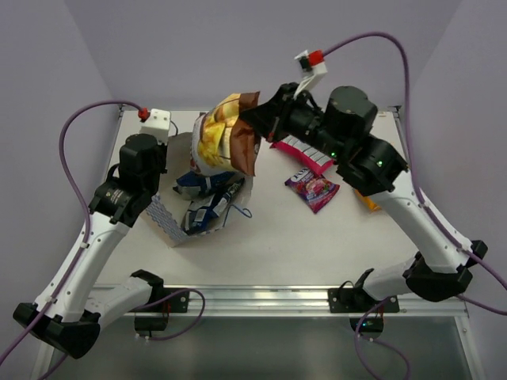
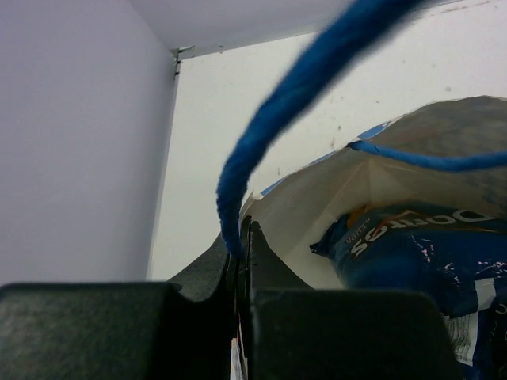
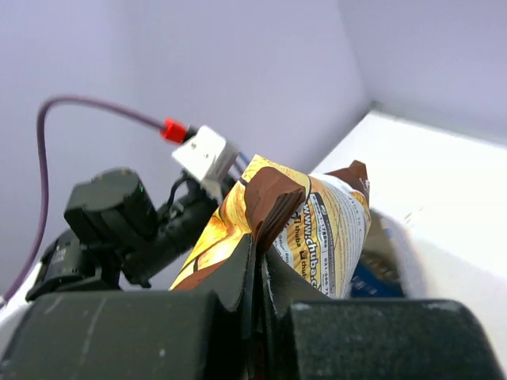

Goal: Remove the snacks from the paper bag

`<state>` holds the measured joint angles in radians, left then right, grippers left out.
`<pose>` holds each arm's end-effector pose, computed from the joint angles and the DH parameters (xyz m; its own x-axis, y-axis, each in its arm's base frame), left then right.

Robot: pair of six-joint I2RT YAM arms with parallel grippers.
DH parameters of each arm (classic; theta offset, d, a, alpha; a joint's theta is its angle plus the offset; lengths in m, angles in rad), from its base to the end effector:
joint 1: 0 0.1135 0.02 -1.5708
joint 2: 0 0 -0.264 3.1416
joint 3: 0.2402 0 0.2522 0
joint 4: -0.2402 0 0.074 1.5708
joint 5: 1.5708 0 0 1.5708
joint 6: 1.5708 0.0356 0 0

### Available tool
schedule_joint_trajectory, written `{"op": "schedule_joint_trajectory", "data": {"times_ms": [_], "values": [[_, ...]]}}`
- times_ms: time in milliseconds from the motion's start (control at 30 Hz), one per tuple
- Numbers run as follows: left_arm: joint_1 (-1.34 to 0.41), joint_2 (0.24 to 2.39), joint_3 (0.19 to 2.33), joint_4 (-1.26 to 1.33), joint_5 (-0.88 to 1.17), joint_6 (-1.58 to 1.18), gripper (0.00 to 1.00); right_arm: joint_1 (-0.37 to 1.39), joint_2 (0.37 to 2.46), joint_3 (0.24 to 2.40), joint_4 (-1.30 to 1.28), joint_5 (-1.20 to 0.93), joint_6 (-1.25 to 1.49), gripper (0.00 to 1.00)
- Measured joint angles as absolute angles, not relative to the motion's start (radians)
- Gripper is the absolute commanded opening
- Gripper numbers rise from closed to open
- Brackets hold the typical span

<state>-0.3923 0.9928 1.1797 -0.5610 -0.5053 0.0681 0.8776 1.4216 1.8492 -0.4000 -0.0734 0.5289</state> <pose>0.1943 -0.0618 0.4007 -0.3425 0.2061 -0.9166 -0.0586 0.9690 0.2398 0.1822 0.2234 0.5338 -0.3955 0.3114 -0.8641 -0.7117 0.4908 0.5026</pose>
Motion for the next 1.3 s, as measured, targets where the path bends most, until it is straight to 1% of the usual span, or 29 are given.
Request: {"op": "schedule_joint_trajectory", "data": {"times_ms": [267, 400, 500, 600, 733, 800, 833, 933, 967, 1033, 1067, 1133, 1167, 1300], "values": [[-0.387, 0.993, 1.180, -0.563, -0.593, 0.072, 0.00, 0.646, 1.280, 1.835, -0.380, -0.073, 0.438, 0.00], [-0.387, 0.993, 1.180, -0.564, -0.605, 0.071, 0.00, 0.508, 1.283, 1.762, -0.315, -0.077, 0.444, 0.00], [-0.387, 0.991, 1.179, -0.564, -0.606, 0.071, 0.00, 0.446, 1.360, 1.720, -0.241, -0.100, 0.468, 0.00], [-0.387, 0.981, 1.171, -0.564, -0.595, 0.071, 0.00, 0.430, 1.490, 1.699, -0.157, -0.113, 0.503, 0.00], [-0.387, 0.965, 1.159, -0.565, -0.567, 0.070, 0.00, 0.429, 1.689, 1.634, 0.027, -0.172, 0.567, 0.00], [-0.386, 0.960, 1.154, -0.565, -0.553, 0.067, 0.00, 0.429, 1.756, 1.575, 0.118, -0.204, 0.601, 0.00], [-0.386, 0.958, 1.151, -0.565, -0.547, 0.067, 0.00, 0.430, 1.786, 1.534, 0.178, -0.218, 0.625, 0.02], [-0.386, 0.955, 1.147, -0.565, -0.523, 0.067, 0.00, 0.431, 1.841, 1.398, 0.299, -0.250, 0.687, 0.11], [-0.386, 0.955, 1.147, -0.564, -0.518, 0.067, 0.00, 0.432, 1.847, 1.353, 0.325, -0.255, 0.701, 0.23], [-0.386, 0.955, 1.147, -0.564, -0.506, 0.067, 0.00, 0.432, 1.847, 1.265, 0.375, -0.255, 0.724, 0.41], [-0.386, 0.955, 1.147, -0.564, -0.501, 0.068, 0.00, 0.430, 1.841, 1.226, 0.391, -0.255, 0.723, 0.58], [-0.386, 0.955, 1.147, -0.564, -0.492, 0.071, 0.00, 0.428, 1.825, 1.175, 0.379, -0.248, 0.713, 0.71], [-0.386, 0.955, 1.147, -0.564, -0.485, 0.072, 0.00, 0.428, 1.810, 1.159, 0.345, -0.235, 0.699, 0.81], [-0.386, 0.955, 1.147, -0.564, -0.458, 0.073, 0.00, 0.431, 1.710, 1.151, 0.154, -0.146, 0.607, 0.96]]}}
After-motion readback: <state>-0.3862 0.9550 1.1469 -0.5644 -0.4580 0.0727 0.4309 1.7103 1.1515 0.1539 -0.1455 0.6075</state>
